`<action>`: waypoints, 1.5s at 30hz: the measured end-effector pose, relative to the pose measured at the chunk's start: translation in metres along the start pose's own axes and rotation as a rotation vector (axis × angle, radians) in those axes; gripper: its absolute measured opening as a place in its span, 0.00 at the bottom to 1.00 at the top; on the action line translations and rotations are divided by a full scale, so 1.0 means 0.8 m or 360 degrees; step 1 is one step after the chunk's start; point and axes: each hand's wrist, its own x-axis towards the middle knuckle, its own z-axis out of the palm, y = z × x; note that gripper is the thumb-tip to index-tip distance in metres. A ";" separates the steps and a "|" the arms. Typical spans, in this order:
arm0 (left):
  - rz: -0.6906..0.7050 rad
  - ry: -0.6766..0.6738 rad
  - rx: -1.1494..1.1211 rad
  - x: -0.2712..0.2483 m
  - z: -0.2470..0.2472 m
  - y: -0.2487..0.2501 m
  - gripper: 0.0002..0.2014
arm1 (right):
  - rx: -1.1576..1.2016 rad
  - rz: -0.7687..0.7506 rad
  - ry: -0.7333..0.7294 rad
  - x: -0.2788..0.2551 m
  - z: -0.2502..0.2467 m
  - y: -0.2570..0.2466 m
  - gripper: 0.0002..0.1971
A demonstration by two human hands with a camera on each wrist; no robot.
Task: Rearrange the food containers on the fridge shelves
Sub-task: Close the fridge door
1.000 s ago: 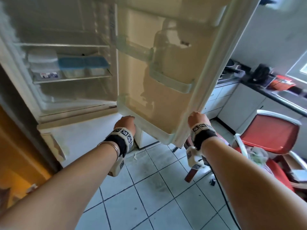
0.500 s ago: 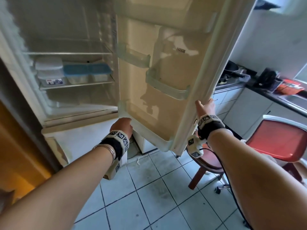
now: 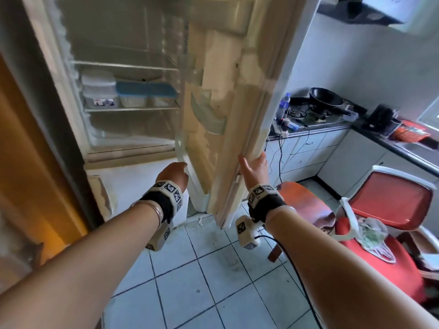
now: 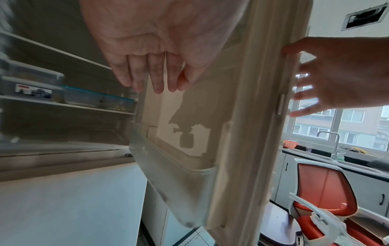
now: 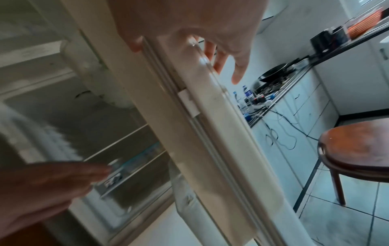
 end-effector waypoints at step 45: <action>-0.0630 0.1129 -0.0482 0.247 -0.316 -0.228 0.27 | -0.0504 -0.1339 -0.0855 0.098 0.389 -0.346 0.31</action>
